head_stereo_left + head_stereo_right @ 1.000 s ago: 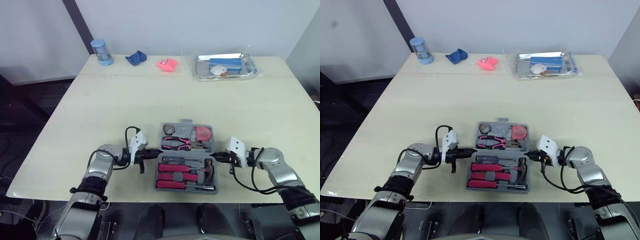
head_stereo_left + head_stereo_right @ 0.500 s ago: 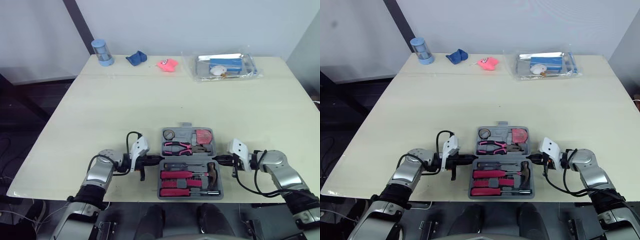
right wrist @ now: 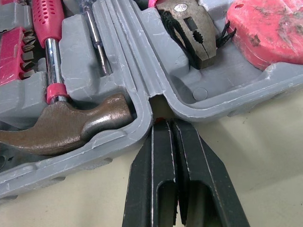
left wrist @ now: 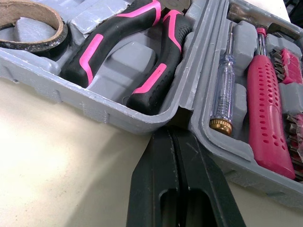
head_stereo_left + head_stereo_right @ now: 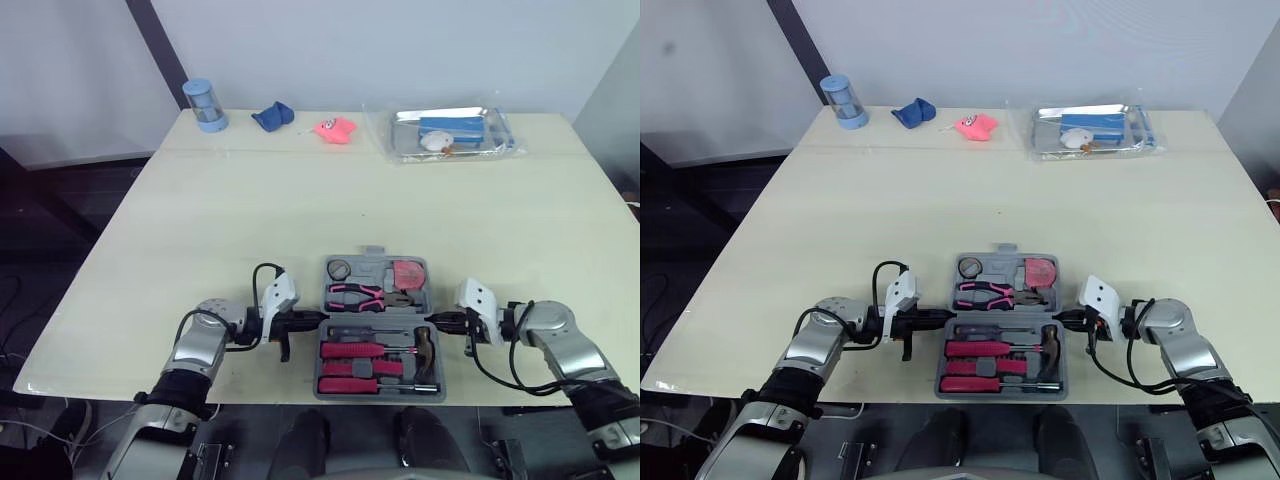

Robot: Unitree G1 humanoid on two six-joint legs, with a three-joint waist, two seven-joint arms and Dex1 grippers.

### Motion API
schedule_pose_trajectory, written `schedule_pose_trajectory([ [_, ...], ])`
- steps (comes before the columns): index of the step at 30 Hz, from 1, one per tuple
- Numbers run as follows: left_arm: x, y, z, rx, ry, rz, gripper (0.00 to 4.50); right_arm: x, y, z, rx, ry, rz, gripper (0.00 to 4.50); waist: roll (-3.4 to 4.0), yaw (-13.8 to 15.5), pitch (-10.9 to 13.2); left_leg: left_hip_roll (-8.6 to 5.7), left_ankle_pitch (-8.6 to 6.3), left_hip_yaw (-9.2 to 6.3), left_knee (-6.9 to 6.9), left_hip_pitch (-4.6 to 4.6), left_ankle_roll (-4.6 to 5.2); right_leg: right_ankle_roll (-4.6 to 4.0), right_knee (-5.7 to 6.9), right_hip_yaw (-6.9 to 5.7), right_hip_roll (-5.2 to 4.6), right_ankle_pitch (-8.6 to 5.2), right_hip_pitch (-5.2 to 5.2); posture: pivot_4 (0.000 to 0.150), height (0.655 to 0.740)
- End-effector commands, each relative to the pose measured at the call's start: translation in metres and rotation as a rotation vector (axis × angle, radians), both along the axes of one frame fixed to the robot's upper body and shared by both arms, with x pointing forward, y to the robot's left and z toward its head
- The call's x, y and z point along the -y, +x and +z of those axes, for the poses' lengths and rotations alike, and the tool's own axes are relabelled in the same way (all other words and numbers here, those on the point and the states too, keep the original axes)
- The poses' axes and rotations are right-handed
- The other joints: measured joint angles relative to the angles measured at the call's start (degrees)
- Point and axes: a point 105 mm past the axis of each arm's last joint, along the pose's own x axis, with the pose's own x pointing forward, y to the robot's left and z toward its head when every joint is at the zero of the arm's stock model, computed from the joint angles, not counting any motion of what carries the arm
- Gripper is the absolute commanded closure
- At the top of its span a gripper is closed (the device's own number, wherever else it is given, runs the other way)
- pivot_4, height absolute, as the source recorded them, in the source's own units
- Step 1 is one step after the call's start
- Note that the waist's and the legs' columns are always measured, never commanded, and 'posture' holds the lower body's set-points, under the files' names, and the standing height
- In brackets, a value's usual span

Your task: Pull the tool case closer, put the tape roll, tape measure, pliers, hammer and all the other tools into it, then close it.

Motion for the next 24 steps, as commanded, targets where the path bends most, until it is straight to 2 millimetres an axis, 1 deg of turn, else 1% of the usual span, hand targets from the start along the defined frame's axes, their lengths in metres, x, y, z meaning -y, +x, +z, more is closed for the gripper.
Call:
schedule_pose_trajectory([
  [1, 0.011, -0.003, 0.003, 0.013, -0.015, -0.041, 4.50, -0.011, -0.005, 0.006, 0.021, 0.034, 0.052, 4.41, 0.00, 0.00, 0.00, 0.00, 0.00, 0.00, 0.00, 0.00, 0.00, 0.00, 0.00, 0.00, 0.00, 0.00, 0.00, 0.150, 0.7400],
  [8, 0.007, -0.003, 0.002, 0.015, -0.010, -0.028, 4.50, -0.009, -0.003, 0.006, 0.026, 0.034, 0.041, 4.41, 0.00, 0.00, 0.00, 0.00, 0.00, 0.00, 0.00, 0.00, 0.00, 0.00, 0.00, 0.00, 0.00, 0.00, 0.00, 0.150, 0.7400],
  [11, 0.002, 0.002, 0.006, 0.036, -0.011, -0.005, 4.50, -0.004, -0.002, 0.006, 0.033, 0.025, 0.023, 4.41, 0.00, 0.00, 0.00, 0.00, 0.00, 0.00, 0.00, 0.00, 0.00, 0.00, 0.00, 0.00, 0.00, 0.00, 0.00, 0.150, 0.7400],
  [14, -0.007, 0.004, 0.017, 0.073, -0.023, 0.019, 4.50, 0.008, -0.002, 0.009, 0.040, 0.023, -0.009, 4.41, 0.00, 0.00, 0.00, 0.00, 0.00, 0.00, 0.00, 0.00, 0.00, 0.00, 0.00, 0.00, 0.00, 0.00, 0.00, 0.150, 0.7400],
  [16, -0.013, -0.002, 0.028, 0.106, -0.046, -0.011, 4.50, 0.019, 0.002, 0.017, 0.039, 0.056, -0.060, 4.41, -0.01, 0.00, 0.01, 0.00, 0.00, -0.01, 0.00, -0.02, 0.00, 0.00, 0.00, -0.01, 0.00, 0.00, 0.00, 0.150, 0.7400],
  [18, -0.018, -0.005, 0.036, 0.137, -0.046, -0.017, 4.50, 0.027, 0.006, 0.023, 0.016, 0.093, -0.109, 4.41, 0.02, -0.14, 0.03, 0.01, 0.00, 0.00, 0.00, -0.03, 0.00, 0.00, -0.01, 0.01, 0.00, 0.00, -0.01, 0.150, 0.7400],
  [21, -0.016, -0.013, 0.049, 0.178, -0.072, -0.044, 4.50, 0.035, 0.017, 0.036, -0.010, 0.160, -0.194, 4.41, 0.02, -0.10, 0.02, 0.02, 0.00, 0.02, 0.00, 0.02, 0.00, 0.00, 0.03, 0.03, 0.00, 0.00, 0.00, 0.150, 0.7400],
  [24, -0.004, -0.025, 0.060, 0.215, -0.110, -0.093, 4.50, 0.038, 0.024, 0.046, -0.071, 0.244, -0.238, 4.41, 0.02, -0.05, 0.03, 0.02, 0.00, 0.03, 0.00, 0.01, 0.00, 0.00, 0.02, 0.05, -0.01, 0.00, 0.00, 0.150, 0.7400],
])
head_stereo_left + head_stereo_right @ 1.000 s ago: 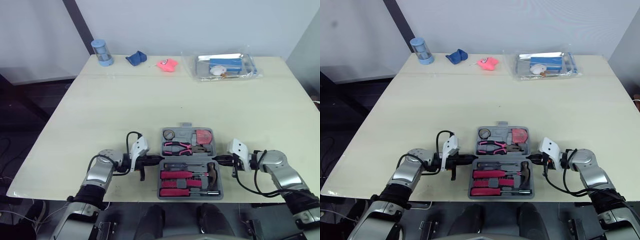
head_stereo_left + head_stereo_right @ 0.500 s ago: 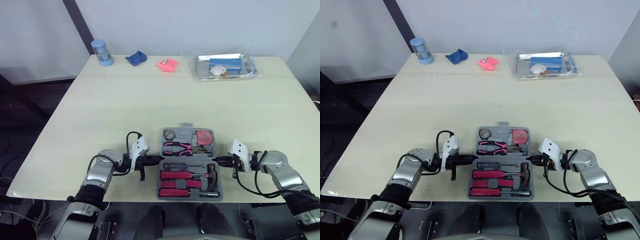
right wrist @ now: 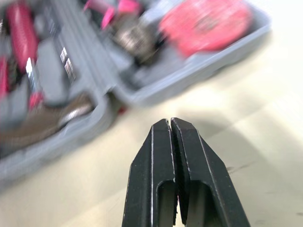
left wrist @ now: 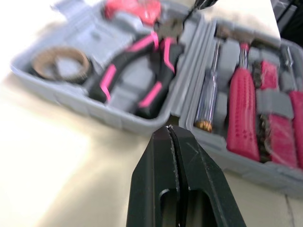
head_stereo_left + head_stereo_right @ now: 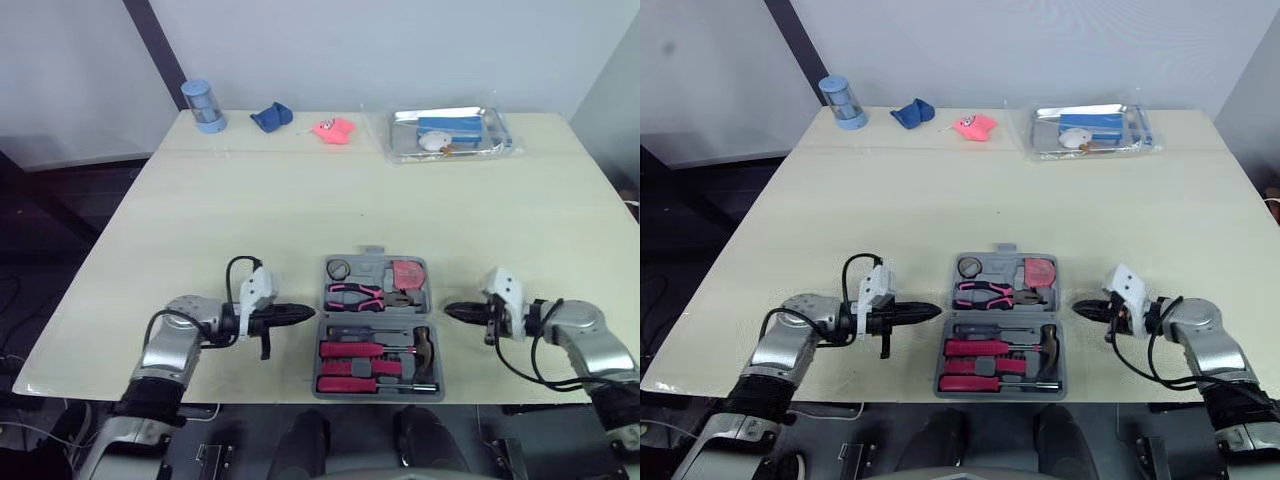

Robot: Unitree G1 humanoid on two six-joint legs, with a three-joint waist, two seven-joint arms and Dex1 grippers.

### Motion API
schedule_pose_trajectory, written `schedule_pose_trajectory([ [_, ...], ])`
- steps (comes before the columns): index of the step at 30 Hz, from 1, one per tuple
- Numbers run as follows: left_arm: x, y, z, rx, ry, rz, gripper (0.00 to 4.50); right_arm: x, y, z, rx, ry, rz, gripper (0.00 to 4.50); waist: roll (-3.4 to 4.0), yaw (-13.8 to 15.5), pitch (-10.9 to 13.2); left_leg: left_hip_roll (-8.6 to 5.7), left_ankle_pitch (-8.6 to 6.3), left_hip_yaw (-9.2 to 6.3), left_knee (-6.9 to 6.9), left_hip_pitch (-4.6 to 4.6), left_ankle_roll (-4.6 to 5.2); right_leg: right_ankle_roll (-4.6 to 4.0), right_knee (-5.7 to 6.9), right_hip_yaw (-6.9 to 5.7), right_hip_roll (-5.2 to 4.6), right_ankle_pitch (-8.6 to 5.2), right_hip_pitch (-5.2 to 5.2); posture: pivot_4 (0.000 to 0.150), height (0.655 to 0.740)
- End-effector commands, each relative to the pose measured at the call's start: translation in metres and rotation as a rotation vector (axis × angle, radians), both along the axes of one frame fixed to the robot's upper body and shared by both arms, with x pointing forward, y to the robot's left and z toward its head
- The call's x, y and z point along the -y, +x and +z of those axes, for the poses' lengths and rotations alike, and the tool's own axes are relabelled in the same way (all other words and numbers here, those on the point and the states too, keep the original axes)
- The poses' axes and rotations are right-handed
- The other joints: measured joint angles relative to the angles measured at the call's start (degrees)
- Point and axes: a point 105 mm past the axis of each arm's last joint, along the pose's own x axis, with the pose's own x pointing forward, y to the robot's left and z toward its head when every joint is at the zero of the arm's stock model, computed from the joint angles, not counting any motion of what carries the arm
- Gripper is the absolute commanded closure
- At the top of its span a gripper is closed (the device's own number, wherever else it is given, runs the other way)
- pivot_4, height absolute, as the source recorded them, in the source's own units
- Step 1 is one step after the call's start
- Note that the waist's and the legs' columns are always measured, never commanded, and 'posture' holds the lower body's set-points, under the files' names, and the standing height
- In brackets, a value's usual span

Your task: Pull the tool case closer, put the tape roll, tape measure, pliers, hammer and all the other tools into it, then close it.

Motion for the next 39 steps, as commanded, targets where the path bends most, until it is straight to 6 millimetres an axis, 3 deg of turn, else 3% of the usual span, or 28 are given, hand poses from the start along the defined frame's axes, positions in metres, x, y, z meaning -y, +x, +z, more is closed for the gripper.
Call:
schedule_pose_trajectory([
  [1, 0.016, -0.013, 0.019, 0.058, -0.051, -0.080, 4.50, 0.003, 0.007, 0.017, -0.055, 0.119, -0.034, 4.18, 0.00, 0.09, 0.00, 0.00, 0.00, -0.01, 0.00, -0.01, 0.00, 0.00, -0.01, 0.00, 0.00, 0.00, 0.00, 0.150, 0.7400],
  [3, 0.026, -0.024, 0.020, 0.053, -0.051, -0.129, 4.50, 0.001, 0.012, 0.019, -0.125, 0.166, -0.055, 3.65, 0.00, 0.09, 0.00, 0.00, 0.00, -0.01, -0.01, -0.02, 0.00, 0.00, -0.04, 0.00, 0.00, 0.00, 0.00, 0.150, 0.7400],
  [6, 0.037, -0.037, 0.017, 0.022, -0.043, -0.196, 4.50, -0.005, 0.020, 0.018, -0.215, 0.206, -0.072, 2.07, 0.00, 0.08, 0.00, 0.00, 0.00, 0.01, -0.01, -0.01, 0.00, 0.00, -0.03, 0.01, 0.00, 0.00, 0.00, 0.150, 0.7400],
  [11, 0.043, -0.052, -0.004, -0.032, 0.065, -0.296, 4.50, -0.013, 0.033, 0.010, -0.326, 0.178, -0.077, 0.02, 0.04, -0.15, 0.02, 0.00, 0.00, 0.06, -0.01, 0.03, 0.01, 0.00, -0.01, 0.04, 0.01, 0.00, 0.00, 0.150, 0.7400],
  [17, 0.046, -0.052, -0.024, -0.067, 0.147, -0.294, 4.50, -0.028, 0.050, 0.002, -0.402, 0.138, -0.078, 0.02, 0.05, -0.07, 0.03, 0.00, 0.00, 0.05, -0.04, 0.00, 0.01, 0.00, -0.04, 0.04, 0.01, 0.00, -0.02, 0.150, 0.7400],
  [24, 0.045, -0.044, -0.037, -0.049, 0.205, -0.274, 4.50, -0.057, 0.060, 0.010, -0.478, 0.280, -0.032, 0.02, 0.04, -1.11, 0.02, 0.00, 0.00, 0.04, -0.05, 0.03, 0.01, -0.01, -0.01, 0.04, 0.03, 0.00, -0.02, 0.150, 0.7400],
  [39, 0.042, -0.045, -0.052, -0.042, 0.209, -0.241, 4.50, -0.074, 0.055, 0.034, -0.510, 0.560, 0.117, 0.02, 0.10, -1.57, 0.01, 0.00, 0.00, 0.03, -0.07, 0.05, 0.01, -0.01, 0.01, 0.05, 0.03, 0.00, -0.03, 0.150, 0.7400],
])
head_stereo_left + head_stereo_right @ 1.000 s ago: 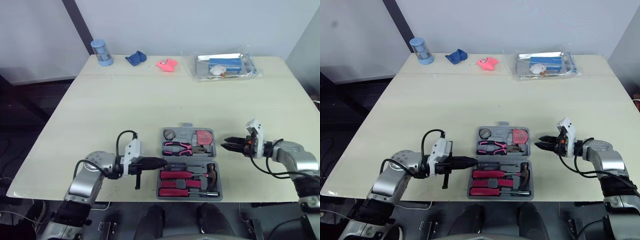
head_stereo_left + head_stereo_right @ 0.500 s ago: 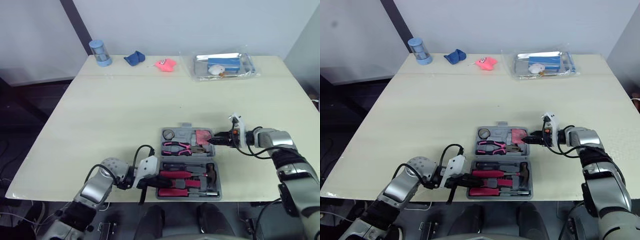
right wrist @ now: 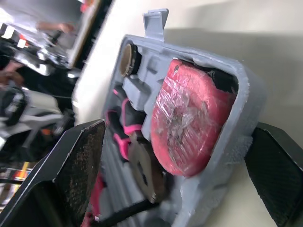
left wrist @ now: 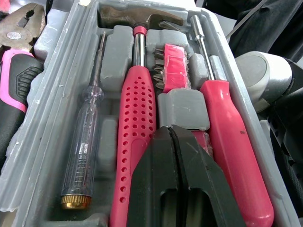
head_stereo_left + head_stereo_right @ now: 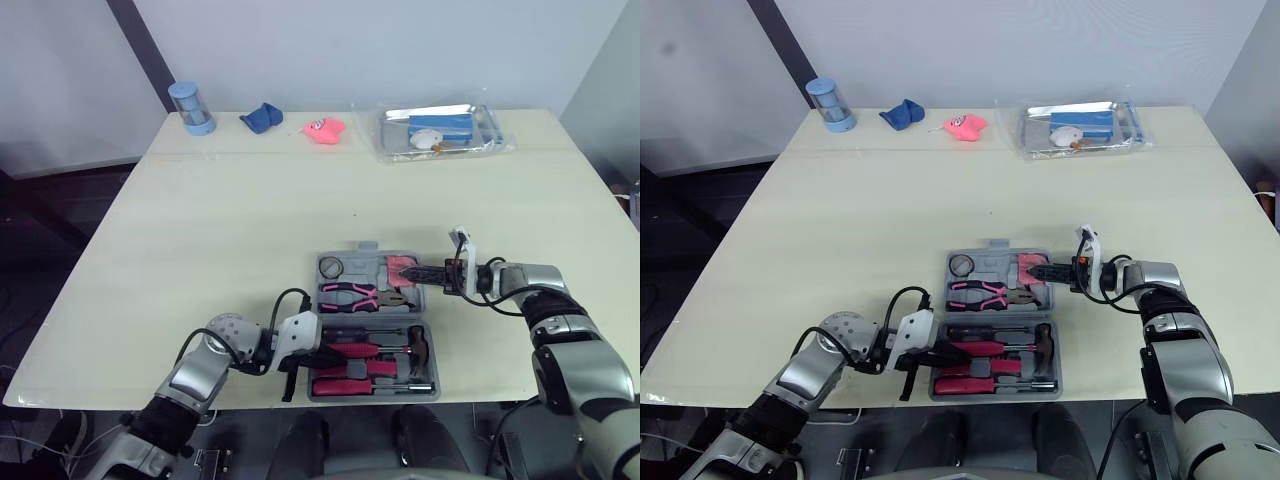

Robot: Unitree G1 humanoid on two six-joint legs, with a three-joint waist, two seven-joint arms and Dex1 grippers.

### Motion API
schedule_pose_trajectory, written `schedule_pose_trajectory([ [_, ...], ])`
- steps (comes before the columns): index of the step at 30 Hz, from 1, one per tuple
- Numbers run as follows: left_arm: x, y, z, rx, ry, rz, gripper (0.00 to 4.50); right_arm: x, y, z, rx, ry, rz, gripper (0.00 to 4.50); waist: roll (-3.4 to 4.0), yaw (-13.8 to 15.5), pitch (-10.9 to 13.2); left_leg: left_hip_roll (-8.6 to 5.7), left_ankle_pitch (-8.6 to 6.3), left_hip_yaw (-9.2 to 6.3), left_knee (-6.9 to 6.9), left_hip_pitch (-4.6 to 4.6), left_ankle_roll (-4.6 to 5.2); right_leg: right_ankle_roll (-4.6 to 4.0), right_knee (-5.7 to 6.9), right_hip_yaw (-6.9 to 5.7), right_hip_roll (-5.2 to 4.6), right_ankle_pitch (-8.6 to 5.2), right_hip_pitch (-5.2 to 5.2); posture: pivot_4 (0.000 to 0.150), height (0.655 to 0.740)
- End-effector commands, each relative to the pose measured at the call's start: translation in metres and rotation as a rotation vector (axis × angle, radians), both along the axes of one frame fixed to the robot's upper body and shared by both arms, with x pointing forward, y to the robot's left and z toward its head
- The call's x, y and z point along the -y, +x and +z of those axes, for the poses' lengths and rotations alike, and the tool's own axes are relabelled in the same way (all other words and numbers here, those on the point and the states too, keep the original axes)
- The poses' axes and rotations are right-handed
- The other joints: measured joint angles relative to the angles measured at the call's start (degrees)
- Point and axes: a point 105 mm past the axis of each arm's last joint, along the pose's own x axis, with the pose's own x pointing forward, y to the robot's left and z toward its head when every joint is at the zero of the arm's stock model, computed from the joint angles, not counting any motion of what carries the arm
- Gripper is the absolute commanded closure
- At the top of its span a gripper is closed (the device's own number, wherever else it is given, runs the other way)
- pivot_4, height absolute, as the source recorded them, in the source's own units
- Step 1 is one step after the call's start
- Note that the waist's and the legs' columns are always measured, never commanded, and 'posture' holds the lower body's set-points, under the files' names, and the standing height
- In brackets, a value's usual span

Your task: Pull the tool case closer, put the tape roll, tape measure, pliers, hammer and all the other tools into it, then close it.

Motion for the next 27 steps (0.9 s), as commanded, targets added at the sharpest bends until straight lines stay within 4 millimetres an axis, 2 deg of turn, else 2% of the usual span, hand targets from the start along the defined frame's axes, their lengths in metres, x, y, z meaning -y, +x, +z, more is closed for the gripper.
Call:
schedule_pose_trajectory([
  [1, -0.003, -0.006, -0.012, -0.040, 0.026, 0.017, 4.50, -0.008, 0.002, 0.024, 0.068, 0.095, 0.048, 0.02, 0.01, 0.01, -0.01, 0.00, 0.00, 0.00, 0.00, 0.00, 0.00, 0.00, 0.00, 0.00, 0.00, 0.00, 0.00, 0.150, 0.7400],
  [7, -0.012, -0.007, 0.006, 0.007, -0.059, 0.063, 4.50, -0.006, -0.018, 0.047, 0.116, 0.219, 0.182, 0.02, 0.06, 0.04, 0.01, 0.00, 0.00, -0.01, 0.00, -0.04, 0.00, 0.00, 0.02, 0.00, 0.00, 0.00, -0.06, 0.150, 0.7400],
  [14, -0.028, -0.017, 0.025, 0.036, -0.107, 0.128, 4.50, -0.001, -0.056, 0.057, 0.128, 0.271, 0.290, 0.02, 0.09, 0.30, 0.03, 0.00, 0.00, -0.02, 0.00, -0.14, 0.00, 0.00, 0.01, -0.01, -0.03, 0.00, -0.14, 0.150, 0.7400],
  [17, -0.051, -0.030, 0.030, 0.023, -0.071, 0.164, 4.50, 0.006, -0.084, 0.064, 0.123, 0.291, 0.354, 0.02, 0.09, 0.30, 0.04, 0.00, 0.00, -0.03, -0.05, -0.17, 0.00, 0.00, -0.01, -0.02, -0.03, -0.01, -0.16, 0.150, 0.7400],
  [21, -0.090, -0.044, 0.041, -0.036, -0.077, 0.290, 4.50, 0.015, -0.124, 0.061, 0.131, 0.216, 0.396, 0.02, 0.12, 0.64, 0.08, 0.03, -0.01, -0.02, -0.08, -0.27, 0.01, 0.00, -0.06, -0.04, -0.03, -0.01, -0.26, 0.150, 0.7400],
  [24, -0.112, -0.045, 0.048, -0.073, -0.117, 0.402, 4.50, 0.025, -0.136, 0.051, 0.176, 0.123, 0.344, 0.02, 0.11, 0.88, 0.08, 0.03, -0.01, 0.05, -0.05, -0.23, 0.01, 0.01, -0.02, -0.01, -0.03, -0.01, -0.24, 0.150, 0.7400],
  [26, -0.127, -0.042, 0.055, -0.095, -0.157, 0.488, 4.50, 0.035, -0.138, 0.043, 0.268, 0.024, 0.265, 0.02, 0.09, 1.23, 0.08, 0.04, -0.01, 0.04, -0.05, -0.23, 0.01, 0.02, -0.02, -0.01, -0.03, -0.02, -0.24, 0.150, 0.7400],
  [27, -0.132, -0.039, 0.058, -0.086, -0.162, 0.514, 4.25, 0.040, -0.136, 0.040, 0.326, -0.018, 0.212, 0.00, 0.09, 1.38, 0.08, 0.03, -0.01, 0.05, -0.06, -0.23, 0.01, 0.03, -0.03, -0.01, -0.03, -0.02, -0.24, 0.150, 0.7400],
])
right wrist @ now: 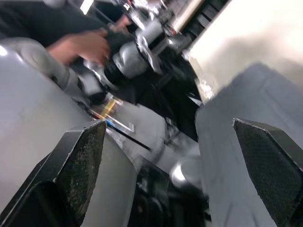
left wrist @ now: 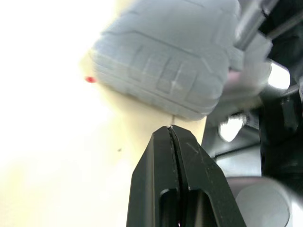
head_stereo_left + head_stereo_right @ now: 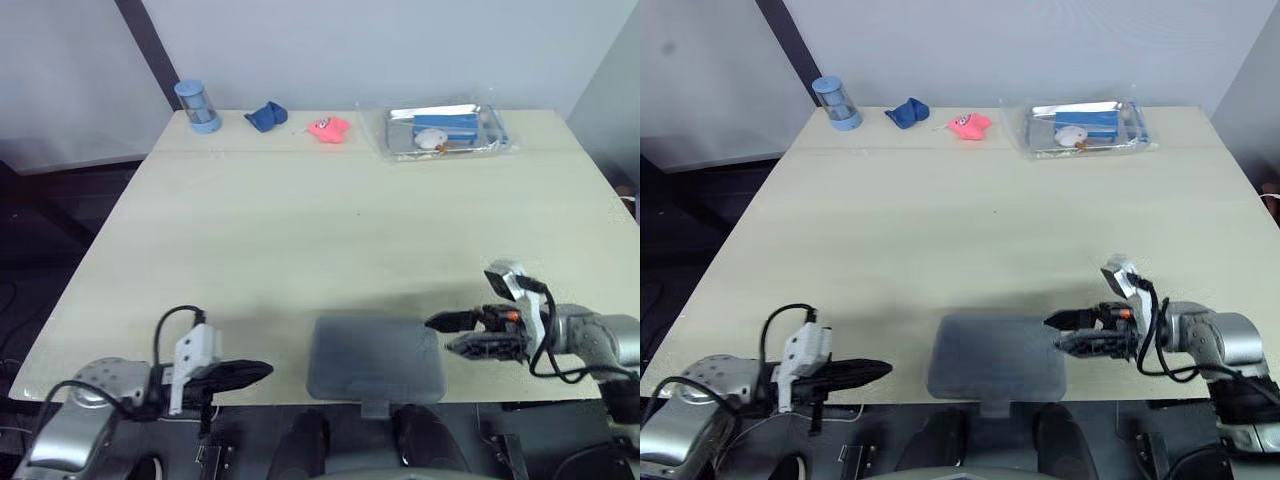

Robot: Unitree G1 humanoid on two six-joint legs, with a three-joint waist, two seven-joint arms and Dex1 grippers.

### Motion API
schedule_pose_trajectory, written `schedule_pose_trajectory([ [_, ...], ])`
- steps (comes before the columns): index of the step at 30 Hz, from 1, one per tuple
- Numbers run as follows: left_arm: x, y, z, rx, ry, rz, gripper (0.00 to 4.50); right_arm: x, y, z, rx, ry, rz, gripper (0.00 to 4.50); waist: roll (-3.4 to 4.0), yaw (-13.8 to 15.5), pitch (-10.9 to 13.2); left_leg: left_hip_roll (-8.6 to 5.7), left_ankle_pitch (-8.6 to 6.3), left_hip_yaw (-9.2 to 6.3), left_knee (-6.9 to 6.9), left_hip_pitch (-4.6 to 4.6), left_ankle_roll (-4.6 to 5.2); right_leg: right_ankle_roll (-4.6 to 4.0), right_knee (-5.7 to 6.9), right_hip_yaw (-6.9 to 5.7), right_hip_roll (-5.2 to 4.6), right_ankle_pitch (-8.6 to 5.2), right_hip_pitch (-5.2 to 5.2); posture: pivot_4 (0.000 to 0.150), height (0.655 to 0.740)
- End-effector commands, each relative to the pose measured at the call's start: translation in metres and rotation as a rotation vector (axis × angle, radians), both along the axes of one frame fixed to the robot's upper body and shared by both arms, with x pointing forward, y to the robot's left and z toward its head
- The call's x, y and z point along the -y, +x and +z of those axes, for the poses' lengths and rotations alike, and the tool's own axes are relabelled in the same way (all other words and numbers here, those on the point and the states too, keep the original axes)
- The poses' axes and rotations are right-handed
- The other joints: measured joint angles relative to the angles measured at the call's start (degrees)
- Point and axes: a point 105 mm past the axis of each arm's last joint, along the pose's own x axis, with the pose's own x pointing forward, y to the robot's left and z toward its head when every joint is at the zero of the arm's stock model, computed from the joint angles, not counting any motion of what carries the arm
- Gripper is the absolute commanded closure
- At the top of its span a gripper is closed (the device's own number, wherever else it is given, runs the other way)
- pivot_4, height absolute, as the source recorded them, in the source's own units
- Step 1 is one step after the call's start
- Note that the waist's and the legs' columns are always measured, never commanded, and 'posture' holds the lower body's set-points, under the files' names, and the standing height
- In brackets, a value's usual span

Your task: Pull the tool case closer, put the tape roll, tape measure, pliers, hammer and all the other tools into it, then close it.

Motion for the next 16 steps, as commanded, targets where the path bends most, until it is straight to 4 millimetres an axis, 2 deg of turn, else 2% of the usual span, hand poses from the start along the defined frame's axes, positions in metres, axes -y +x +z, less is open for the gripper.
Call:
schedule_pose_trajectory([
  [1, -0.017, 0.007, 0.016, 0.029, -0.031, 0.086, 4.09, 0.014, 0.007, 0.006, 0.222, -0.081, -0.137, 0.00, 0.00, 0.36, 0.00, 0.00, 0.00, 0.01, 0.00, 0.00, 0.00, 0.00, 0.00, 0.00, 0.00, 0.00, 0.00, 0.150, 0.7400],
  [2, -0.020, 0.009, 0.017, 0.037, -0.029, 0.099, 3.90, 0.018, 0.009, 0.005, 0.256, -0.095, -0.172, 0.00, 0.00, 0.42, 0.00, 0.00, 0.00, 0.02, 0.00, -0.01, 0.00, 0.00, -0.02, 0.00, 0.00, 0.00, -0.01, 0.150, 0.7400],
  [6, -0.032, 0.020, 0.029, 0.109, -0.006, 0.183, 2.25, 0.057, 0.009, -0.005, 0.555, -0.299, -0.357, 0.00, -0.07, 0.85, -0.02, 0.01, 0.00, 0.04, -0.03, -0.01, -0.01, 0.00, -0.06, 0.01, 0.01, 0.00, 0.00, 0.150, 0.7400],
  [10, -0.037, 0.023, 0.029, 0.120, 0.027, 0.244, 0.21, 0.079, 0.006, -0.007, 0.639, -0.360, -0.427, 0.00, -0.09, 0.35, -0.01, 0.02, 0.00, 0.20, -0.04, 0.03, -0.01, 0.01, -0.16, 0.13, -0.02, 0.01, 0.03, 0.150, 0.7400],
  [11, -0.038, 0.024, 0.028, 0.118, 0.032, 0.251, 0.04, 0.082, 0.007, -0.008, 0.648, -0.370, -0.435, 0.00, -0.09, 0.23, -0.01, 0.04, 0.00, 0.24, -0.04, 0.11, -0.01, 0.01, -0.15, 0.15, 0.00, 0.01, 0.07, 0.150, 0.7400],
  [16, -0.037, 0.028, 0.030, 0.141, 0.033, 0.264, 0.04, 0.103, 0.006, -0.011, 0.688, -0.421, -0.476, 0.00, -0.11, 0.41, -0.01, 0.08, 0.00, 0.27, -0.06, 0.17, -0.01, 0.00, -0.15, 0.19, 0.02, 0.01, 0.12, 0.150, 0.7400],
])
